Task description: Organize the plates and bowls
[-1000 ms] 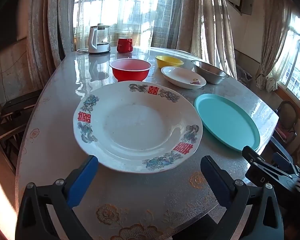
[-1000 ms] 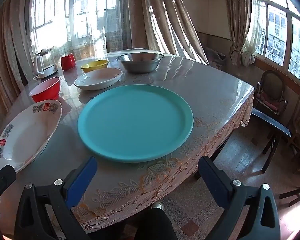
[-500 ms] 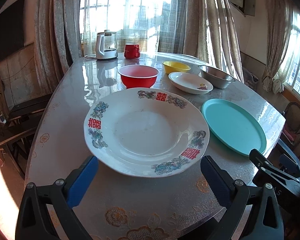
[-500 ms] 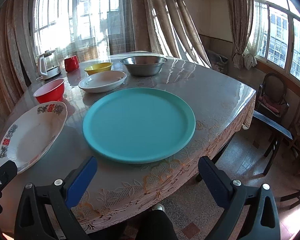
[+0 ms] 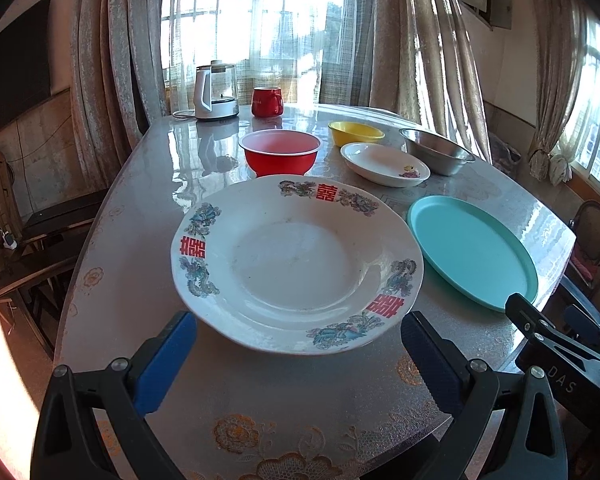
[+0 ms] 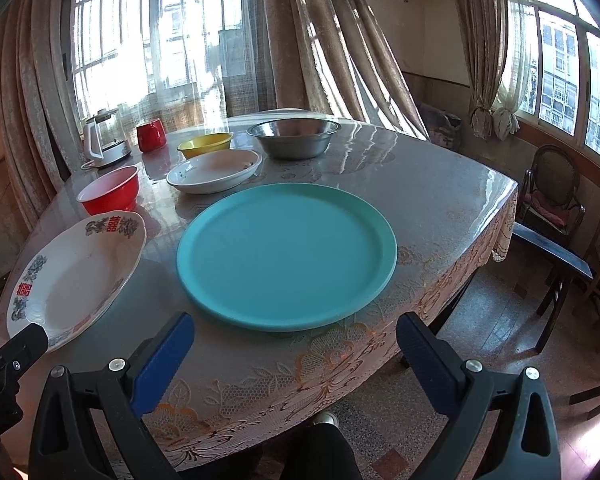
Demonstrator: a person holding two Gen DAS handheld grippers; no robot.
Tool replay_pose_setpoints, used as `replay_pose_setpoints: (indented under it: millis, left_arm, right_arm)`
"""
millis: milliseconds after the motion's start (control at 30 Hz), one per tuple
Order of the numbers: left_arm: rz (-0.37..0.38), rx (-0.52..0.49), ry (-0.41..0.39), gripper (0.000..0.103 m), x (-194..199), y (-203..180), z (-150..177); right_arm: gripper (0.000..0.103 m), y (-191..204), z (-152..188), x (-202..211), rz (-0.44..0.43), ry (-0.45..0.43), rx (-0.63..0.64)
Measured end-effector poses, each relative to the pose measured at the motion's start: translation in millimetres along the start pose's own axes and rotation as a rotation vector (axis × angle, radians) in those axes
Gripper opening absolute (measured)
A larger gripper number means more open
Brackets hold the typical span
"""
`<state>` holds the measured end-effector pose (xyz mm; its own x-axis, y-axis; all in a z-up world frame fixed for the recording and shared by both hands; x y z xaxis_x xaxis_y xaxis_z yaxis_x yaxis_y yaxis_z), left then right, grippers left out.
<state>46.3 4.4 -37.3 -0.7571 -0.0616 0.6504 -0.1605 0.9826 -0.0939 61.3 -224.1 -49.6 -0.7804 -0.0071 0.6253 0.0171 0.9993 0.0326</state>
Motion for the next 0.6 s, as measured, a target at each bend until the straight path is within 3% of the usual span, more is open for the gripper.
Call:
replay_pose_setpoints:
  millis: [600]
  left_arm:
    - [0.001,0.001,0.007,0.103,-1.4,-0.2,1.8]
  right_arm:
    - [0.103,2.1,1.2,-1.1,-0.011,0.008,0.005]
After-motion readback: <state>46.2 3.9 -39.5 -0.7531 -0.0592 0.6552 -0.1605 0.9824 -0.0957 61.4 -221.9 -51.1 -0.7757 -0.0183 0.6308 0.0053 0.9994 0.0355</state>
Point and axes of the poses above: each gripper's, at about its wrist camera, not at the fingertips, and x roughly against the way its jaws point, y to its left, z to its underside, the point moved 7 cm from there along -x, roughly the way its jaws point, and after that the axes turned 2 degrees about z, right-handed, at the moved point
